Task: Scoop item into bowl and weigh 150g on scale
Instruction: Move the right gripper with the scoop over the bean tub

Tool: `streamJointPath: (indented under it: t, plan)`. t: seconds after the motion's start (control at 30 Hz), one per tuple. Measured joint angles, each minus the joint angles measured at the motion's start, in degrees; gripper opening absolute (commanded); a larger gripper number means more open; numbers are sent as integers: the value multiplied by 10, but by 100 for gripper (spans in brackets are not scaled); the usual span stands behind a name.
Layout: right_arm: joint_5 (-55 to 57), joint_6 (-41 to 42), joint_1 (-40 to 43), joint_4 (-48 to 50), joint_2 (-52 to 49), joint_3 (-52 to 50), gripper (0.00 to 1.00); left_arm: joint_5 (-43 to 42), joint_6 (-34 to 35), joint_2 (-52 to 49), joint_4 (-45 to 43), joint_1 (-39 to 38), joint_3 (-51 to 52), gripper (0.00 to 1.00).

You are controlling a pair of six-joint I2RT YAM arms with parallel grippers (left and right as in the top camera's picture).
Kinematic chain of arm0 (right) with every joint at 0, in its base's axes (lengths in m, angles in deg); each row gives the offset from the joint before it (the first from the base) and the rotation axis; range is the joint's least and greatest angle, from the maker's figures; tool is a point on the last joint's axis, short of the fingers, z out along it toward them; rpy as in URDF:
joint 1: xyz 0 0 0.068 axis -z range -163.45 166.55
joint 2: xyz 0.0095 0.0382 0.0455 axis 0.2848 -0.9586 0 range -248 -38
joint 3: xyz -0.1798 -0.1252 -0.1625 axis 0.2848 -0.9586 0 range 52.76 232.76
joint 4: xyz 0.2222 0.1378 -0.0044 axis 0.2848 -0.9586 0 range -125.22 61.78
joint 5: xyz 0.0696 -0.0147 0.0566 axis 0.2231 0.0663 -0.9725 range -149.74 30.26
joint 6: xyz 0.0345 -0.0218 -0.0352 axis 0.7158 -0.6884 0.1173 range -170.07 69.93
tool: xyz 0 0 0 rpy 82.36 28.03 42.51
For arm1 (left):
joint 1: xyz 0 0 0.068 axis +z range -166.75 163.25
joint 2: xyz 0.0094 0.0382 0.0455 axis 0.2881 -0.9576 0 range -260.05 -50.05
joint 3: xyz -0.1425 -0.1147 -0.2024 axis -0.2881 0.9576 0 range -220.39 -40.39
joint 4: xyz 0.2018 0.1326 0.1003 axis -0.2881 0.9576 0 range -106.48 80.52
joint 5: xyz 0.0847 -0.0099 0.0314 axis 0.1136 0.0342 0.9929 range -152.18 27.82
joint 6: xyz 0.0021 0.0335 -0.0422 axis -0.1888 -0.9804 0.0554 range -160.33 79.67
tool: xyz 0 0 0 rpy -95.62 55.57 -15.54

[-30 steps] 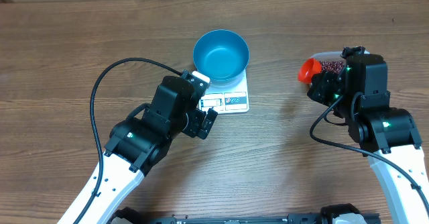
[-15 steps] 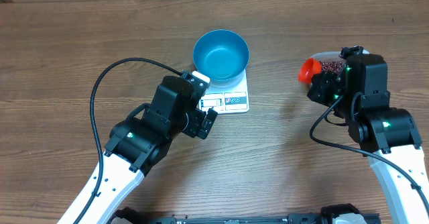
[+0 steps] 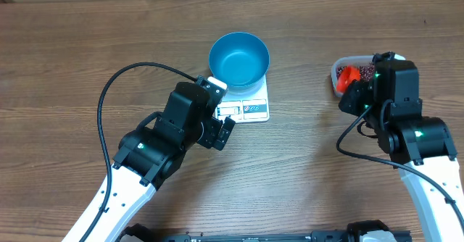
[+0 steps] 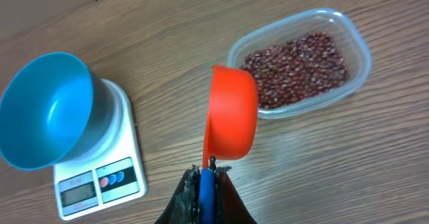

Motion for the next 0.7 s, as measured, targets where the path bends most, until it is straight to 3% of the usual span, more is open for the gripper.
streamJointPath:
  t: [0.3,0.7]
  plan:
    - [-4,-67,115,23,-63,0,4,0,0,0,0,0,0,99]
    - [-2,-126,116,95,-150,0,4,0,0,0,0,0,0,100]
